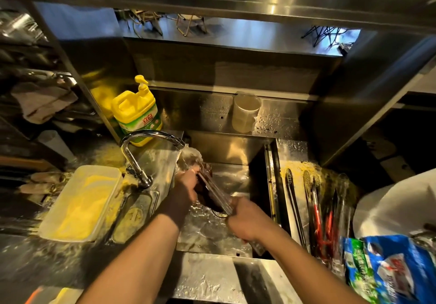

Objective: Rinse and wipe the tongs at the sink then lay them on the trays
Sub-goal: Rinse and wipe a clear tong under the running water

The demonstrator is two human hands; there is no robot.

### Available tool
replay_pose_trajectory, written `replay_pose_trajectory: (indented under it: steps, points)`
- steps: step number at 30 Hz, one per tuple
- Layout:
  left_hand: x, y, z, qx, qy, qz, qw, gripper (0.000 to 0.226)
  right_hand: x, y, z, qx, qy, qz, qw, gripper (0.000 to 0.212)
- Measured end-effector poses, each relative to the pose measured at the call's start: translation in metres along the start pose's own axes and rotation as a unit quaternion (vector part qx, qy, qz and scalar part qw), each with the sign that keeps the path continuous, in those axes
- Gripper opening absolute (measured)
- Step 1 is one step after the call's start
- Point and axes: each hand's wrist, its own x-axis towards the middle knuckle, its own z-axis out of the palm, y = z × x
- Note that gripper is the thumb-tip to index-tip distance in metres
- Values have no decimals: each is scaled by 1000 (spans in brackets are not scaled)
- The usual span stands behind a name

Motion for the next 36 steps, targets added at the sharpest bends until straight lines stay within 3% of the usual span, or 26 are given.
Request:
replay_pose_trajectory:
  steps: [5, 9, 12, 14, 17, 21, 25, 27, 30, 32, 34, 36]
  points:
    - [-14, -10, 5, 24, -100, -52, 993, 22, 9, -8, -5, -19, 28, 3, 999, 19]
    - [-1, 1, -2, 88, 1, 20, 996, 14, 5, -6, -7, -25, -12, 7, 1000, 39]
    - [-10, -14, 5, 10, -76, -46, 996, 24, 13, -9, -11, -40, 21, 20, 999, 14]
    - [-13, -19, 10, 14, -99, -66, 993, 28, 16, -11, -9, -36, 21, 15, 999, 9]
    - [1, -11, 7, 88, -1, -2, 996, 29, 11, -5, -15, -40, -6, 27, 999, 28]
    - [6, -8, 3, 94, 57, 59, 992, 9, 2, 0, -40, -69, -29, 39, 996, 27]
    - [10, -4, -8, 260, 107, 157, 947, 31, -8, 5, -75, -91, -25, 67, 993, 41]
    - [9, -5, -16, 263, 139, 158, 942, 34, -12, 6, -87, -186, 28, 58, 980, 49]
    - [0, -13, -21, 245, 117, 132, 953, 30, -7, 8, -81, -388, 167, 72, 903, 72]
    - [-9, -21, -21, 242, 84, 104, 961, 26, -4, 10, -66, -446, 218, 98, 862, 76]
    - [-18, -27, -21, 232, 47, 85, 968, 23, -4, 13, -54, -457, 236, 87, 853, 77]
    - [-28, -28, -20, 222, -4, 81, 972, 24, -8, 16, -49, -430, 234, 74, 869, 79]
